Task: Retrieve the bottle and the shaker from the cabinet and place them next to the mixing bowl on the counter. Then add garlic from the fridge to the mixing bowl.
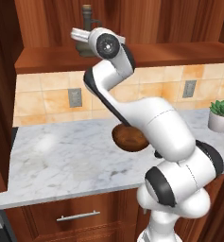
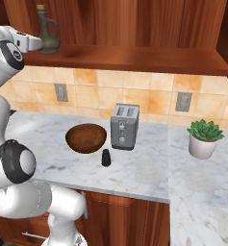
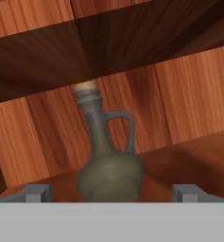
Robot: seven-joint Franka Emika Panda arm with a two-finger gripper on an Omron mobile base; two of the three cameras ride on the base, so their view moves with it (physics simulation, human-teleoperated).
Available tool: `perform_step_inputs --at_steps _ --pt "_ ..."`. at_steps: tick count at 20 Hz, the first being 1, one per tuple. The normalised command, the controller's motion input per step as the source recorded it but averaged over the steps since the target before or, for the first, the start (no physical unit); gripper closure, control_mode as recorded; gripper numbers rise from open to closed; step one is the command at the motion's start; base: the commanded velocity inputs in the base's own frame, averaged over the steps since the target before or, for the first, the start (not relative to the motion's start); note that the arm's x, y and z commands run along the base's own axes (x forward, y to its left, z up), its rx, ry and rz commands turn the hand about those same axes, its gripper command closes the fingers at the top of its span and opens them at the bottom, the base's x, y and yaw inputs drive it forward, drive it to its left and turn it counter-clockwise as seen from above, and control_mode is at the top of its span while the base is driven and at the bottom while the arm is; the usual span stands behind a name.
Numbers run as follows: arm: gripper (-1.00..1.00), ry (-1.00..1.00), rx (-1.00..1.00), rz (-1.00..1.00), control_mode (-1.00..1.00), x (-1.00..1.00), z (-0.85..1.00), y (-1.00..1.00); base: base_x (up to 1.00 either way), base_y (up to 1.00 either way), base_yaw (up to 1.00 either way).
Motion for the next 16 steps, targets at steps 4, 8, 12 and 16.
perform_step_inputs --at_steps 4,8,12,16 --pt "-1.00 0.06 -0.02 0.00 -1.00 0.36 0.01 0.13 0.00 0.00 0.00" --pt "-1.00 0.05 -0.03 0.00 -1.00 0.41 0.11 0.03 0.00 0.00 0.00" --pt "-1.00 0.04 -0.04 0.00 -1.00 0.41 0.17 0.06 0.00 0.00 0.00" --pt "-1.00 0.02 -0.02 0.00 -1.00 0.35 0.04 0.05 0.00 0.00 0.00"
